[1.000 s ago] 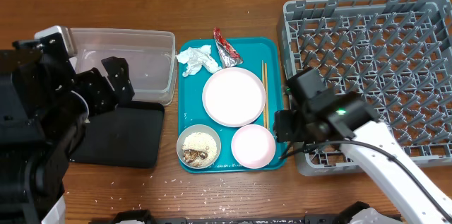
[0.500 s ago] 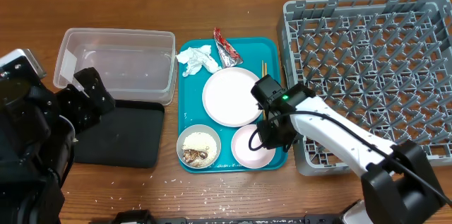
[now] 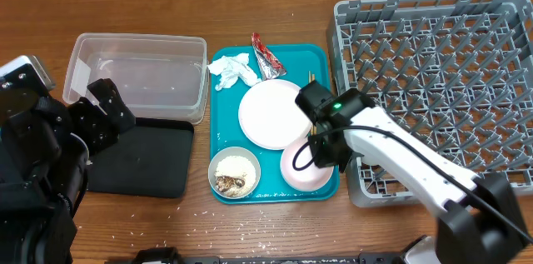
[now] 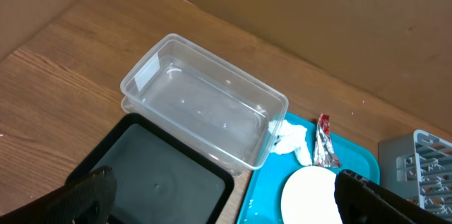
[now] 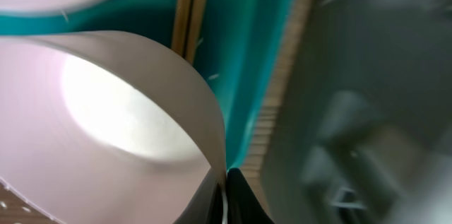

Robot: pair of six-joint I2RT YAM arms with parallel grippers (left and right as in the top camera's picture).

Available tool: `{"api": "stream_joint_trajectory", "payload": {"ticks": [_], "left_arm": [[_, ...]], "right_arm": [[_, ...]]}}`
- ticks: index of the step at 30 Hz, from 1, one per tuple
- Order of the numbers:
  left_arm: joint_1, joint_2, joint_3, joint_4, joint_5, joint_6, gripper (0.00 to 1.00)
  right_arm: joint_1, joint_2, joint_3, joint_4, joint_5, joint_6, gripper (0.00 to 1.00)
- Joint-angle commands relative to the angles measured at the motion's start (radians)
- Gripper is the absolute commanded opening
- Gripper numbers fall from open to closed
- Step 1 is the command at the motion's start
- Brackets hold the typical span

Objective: Sort waste into correct bins and load items into the dishwasher
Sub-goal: 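Grasp the pink bowl with the right gripper and lift it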

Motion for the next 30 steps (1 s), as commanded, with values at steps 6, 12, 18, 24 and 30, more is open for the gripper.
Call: {"api": "stream_joint_trajectory", "payload": {"ticks": [6,12,18,24,30], "left_arm": [[-0.006,-0.002,0.012,0.001,-0.017,-0.013,1.00],[-0.006,-0.002,0.012,0.001,-0.017,-0.013,1.00],[-0.006,-0.002,0.012,0.001,-0.017,-0.013,1.00],[-0.006,-0.002,0.012,0.001,-0.017,-0.013,1.00],[-0.006,-0.002,0.012,0.001,-0.017,-0.013,1.00]], "right_arm": [[-0.044,-0.296,0.172,-0.097,0.768,0.402,0.04],[-0.216,-0.326,0.167,-0.131,0.982,0.536,0.04],[-0.468,-0.244,0.122,-0.009,0.991,0.536,0.04],[-0.592,-0.066,0.122,0.171,1.025,0.370,0.04],[-0.607,0.109,0.122,0.203,1.109,0.325,0.04]]}}
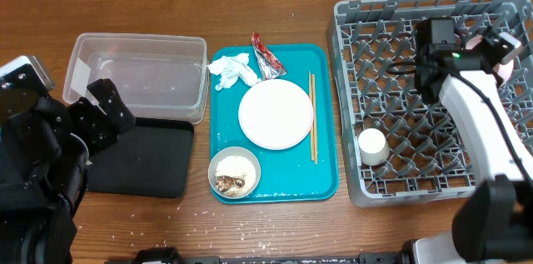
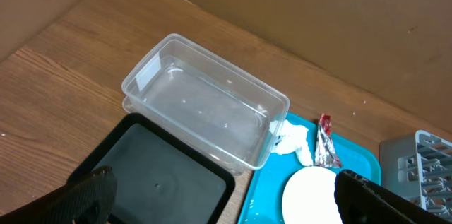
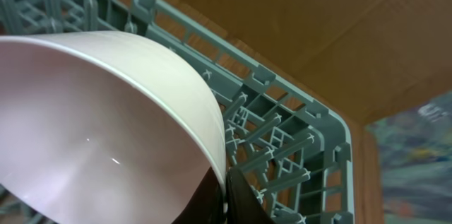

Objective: Sort waste into correct bins and load items into the dishwasher
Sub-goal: 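Grasp the pink bowl with the right gripper and lift it, then set the pink bowl into the dish rack with the right gripper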

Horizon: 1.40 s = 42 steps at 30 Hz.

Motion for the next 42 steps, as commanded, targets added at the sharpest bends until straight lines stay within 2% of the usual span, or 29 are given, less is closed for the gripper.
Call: {"api": "stream_joint_trajectory", "payload": {"ticks": [1,6,17,18,19,21,22,25,28,33,40,41,42], "left_arm": [[-0.006,-0.002,0.012,0.002,-0.013,-0.013,1.00],[-0.006,-0.002,0.012,0.002,-0.013,-0.013,1.00],[-0.006,-0.002,0.012,0.002,-0.013,-0.013,1.00],[-0.006,-0.002,0.012,0.002,-0.013,-0.013,1.00],[-0.006,-0.002,0.012,0.002,-0.013,-0.013,1.00],[-0.006,-0.002,0.012,0.002,-0.013,-0.013,1.00],[-0.006,-0.002,0.012,0.002,-0.013,-0.013,1.00],[-0.006,-0.002,0.012,0.002,-0.013,-0.013,1.00],[-0.006,-0.002,0.012,0.002,-0.013,-0.013,1.00],[-0.006,-0.002,0.012,0.002,-0.013,-0.013,1.00],[-0.006,-0.002,0.012,0.002,-0.013,-0.013,1.00],[-0.006,-0.002,0.012,0.002,-0.013,-0.013,1.00],[-0.006,-0.002,0.012,0.002,-0.013,-0.013,1.00]], "right_arm": [[0.000,0.073,-0.003,0.006,0.085,-0.046,0.04],[0.020,0.131,-0.003,-0.003,0.036,-0.042,0.04],[0.157,0.132,-0.003,-0.026,0.006,-0.037,0.04],[0.162,0.132,-0.003,-0.033,0.005,-0.037,0.09],[0.166,0.132,-0.003,-0.041,0.005,-0.037,0.22],[0.174,0.124,-0.002,-0.069,0.013,-0.038,0.67],[0.175,0.117,0.001,-0.075,0.012,-0.037,0.71],[0.188,0.085,0.037,-0.125,-0.008,-0.012,0.73],[0.211,0.029,0.098,-0.184,-0.114,-0.013,0.74],[0.225,-0.101,0.227,-0.258,-0.446,-0.034,0.75],[0.284,-0.315,0.346,-0.230,-0.892,-0.313,0.83],[0.295,-0.340,0.351,-0.225,-0.942,-0.344,0.85],[0.314,-0.381,0.351,-0.214,-1.017,-0.381,0.93]]}}
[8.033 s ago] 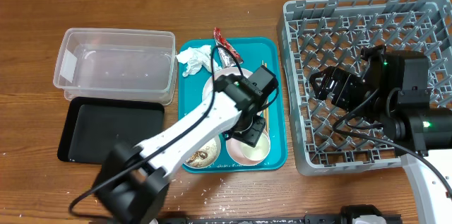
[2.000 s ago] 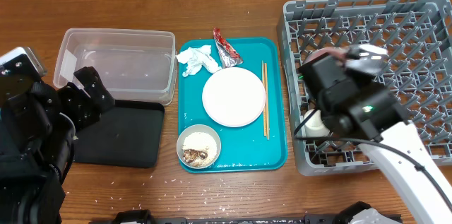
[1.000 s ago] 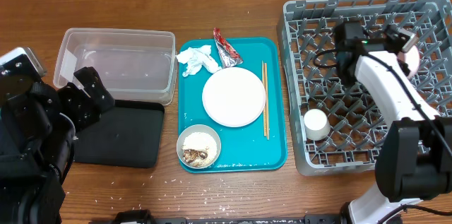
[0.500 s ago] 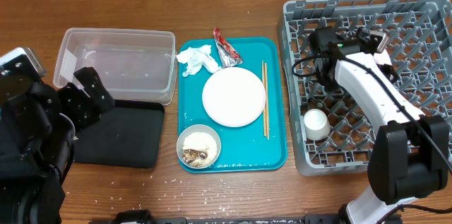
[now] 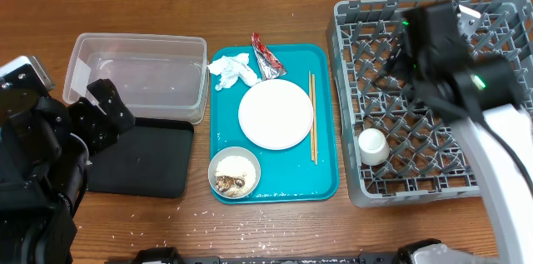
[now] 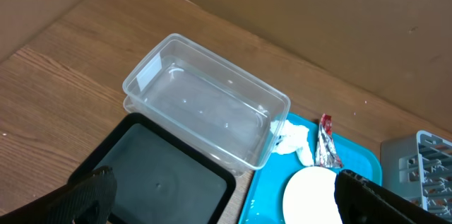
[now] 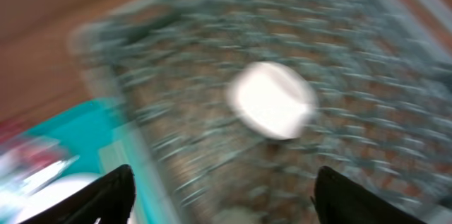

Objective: Sort waste into correct bins and load items into the dishwasher
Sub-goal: 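Set the pink bowl into the dish rack with the right gripper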

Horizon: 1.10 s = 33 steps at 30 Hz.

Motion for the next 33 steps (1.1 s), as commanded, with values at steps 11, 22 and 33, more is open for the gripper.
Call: {"api": "stream_joint_trajectory", "payload": {"ticks": [11,22,33], "left_arm": [[-0.006,-0.002,0.012,0.004,-0.010,-0.013,1.00],[-0.006,-0.002,0.012,0.003,-0.010,-0.013,1.00],[-0.006,-0.001,0.012,0.003,-0.010,-0.013,1.00]], "right_arm": [[0.079,-0.252,0.029,-0.036,-0.495,-0.182,1.00],[0.074,-0.394,0.028,-0.080,-0.307,-0.180,1.00],[0.067,-0.451,0.026,-0.094,-0.269,-0.182,1.00]]}}
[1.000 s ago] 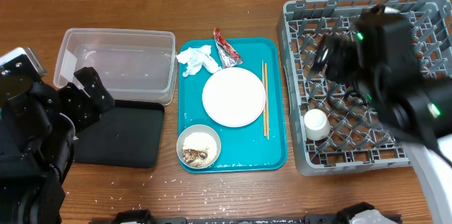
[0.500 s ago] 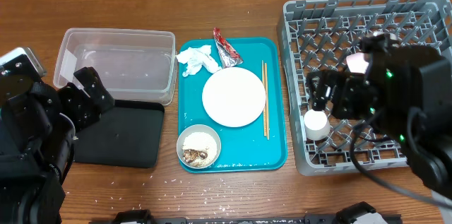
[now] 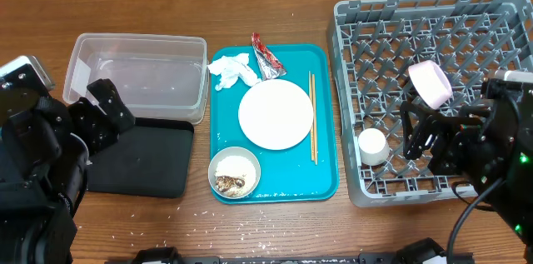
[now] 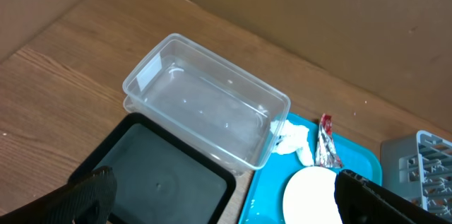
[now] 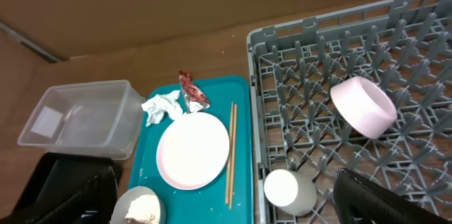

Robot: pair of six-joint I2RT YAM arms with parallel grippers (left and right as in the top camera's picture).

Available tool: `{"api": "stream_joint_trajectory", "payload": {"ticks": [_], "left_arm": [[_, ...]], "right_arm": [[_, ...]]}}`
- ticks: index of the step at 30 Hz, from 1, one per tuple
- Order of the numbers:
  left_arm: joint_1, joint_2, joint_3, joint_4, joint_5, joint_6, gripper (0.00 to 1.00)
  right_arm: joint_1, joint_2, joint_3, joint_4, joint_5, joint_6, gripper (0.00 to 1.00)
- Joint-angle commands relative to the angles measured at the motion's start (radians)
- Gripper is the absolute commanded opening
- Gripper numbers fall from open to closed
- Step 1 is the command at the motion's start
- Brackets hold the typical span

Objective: Sort waste into correct bins and load items into the dishwasher
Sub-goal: 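Set the pink bowl into the dish rack with the right gripper, then grasp the pink-rimmed plate edge with the right gripper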

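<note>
A pink bowl (image 3: pixel 430 82) lies tilted on its side in the grey dish rack (image 3: pixel 466 16), beside a white cup (image 3: pixel 372 146) at the rack's front left. My right gripper (image 3: pixel 426 135) hovers open and empty over the rack's front, its dark fingers (image 5: pixel 387 199) framing the right wrist view. On the teal tray (image 3: pixel 329 182) sit a white plate (image 3: pixel 275 114), chopsticks (image 3: pixel 313 118), a small bowl with food scraps (image 3: pixel 234 172), a crumpled tissue (image 3: pixel 231 70) and a red-silver wrapper (image 3: pixel 266 57). My left gripper (image 3: pixel 107 107) is open over the black bin (image 3: pixel 137 157).
A clear plastic container (image 3: pixel 137 77) stands behind the black bin, left of the tray. A brown cardboard wall (image 4: pixel 318 19) backs the wooden table (image 3: pixel 275 10). Small crumbs dot the table's front edge.
My right arm was over the rack's back part in a blurred view; now it is at the rack's front right, open, with its camera seeing the whole scene. The left arm is unchanged.
My right gripper was shut on the pink bowl's rim at the tray's front right. Then it held the bowl over the rack's far right. Later it was open with the bowl lying in the rack, and now it is back at the rack's front.
</note>
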Motion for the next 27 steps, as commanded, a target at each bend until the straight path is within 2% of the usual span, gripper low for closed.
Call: {"api": "stream_joint_trajectory", "payload": {"ticks": [1,11,15,17,20,21,24,27], "left_arm": [[-0.006,0.000,0.012,0.004,-0.010,-0.013,1.00],[-0.006,0.004,0.012,0.004,-0.010,-0.013,1.00],[-0.006,0.004,0.012,0.003,-0.010,-0.013,1.00],[-0.006,0.004,0.012,0.003,-0.010,-0.013,1.00],[-0.006,0.004,0.012,0.004,-0.010,-0.013,1.00],[-0.006,0.004,0.012,0.003,-0.010,-0.013,1.00],[-0.006,0.004,0.012,0.003,-0.010,-0.013,1.00],[-0.006,0.004,0.012,0.003,-0.010,-0.013,1.00]], "right_arm": [[-0.009,-0.001,0.013,0.000,0.018,-0.007,1.00],[-0.009,-0.001,0.013,-0.026,-0.002,0.004,1.00],[-0.009,0.000,0.012,0.054,-0.212,-0.008,1.00],[-0.009,0.014,0.006,0.098,-0.291,-0.008,0.92],[0.012,0.079,0.006,0.084,-0.365,0.007,0.92],[0.031,0.119,0.006,0.058,-0.362,0.038,0.96],[0.092,0.234,-0.011,0.017,-0.354,0.110,0.96],[0.166,0.381,-0.053,0.026,-0.317,0.243,0.94]]}}
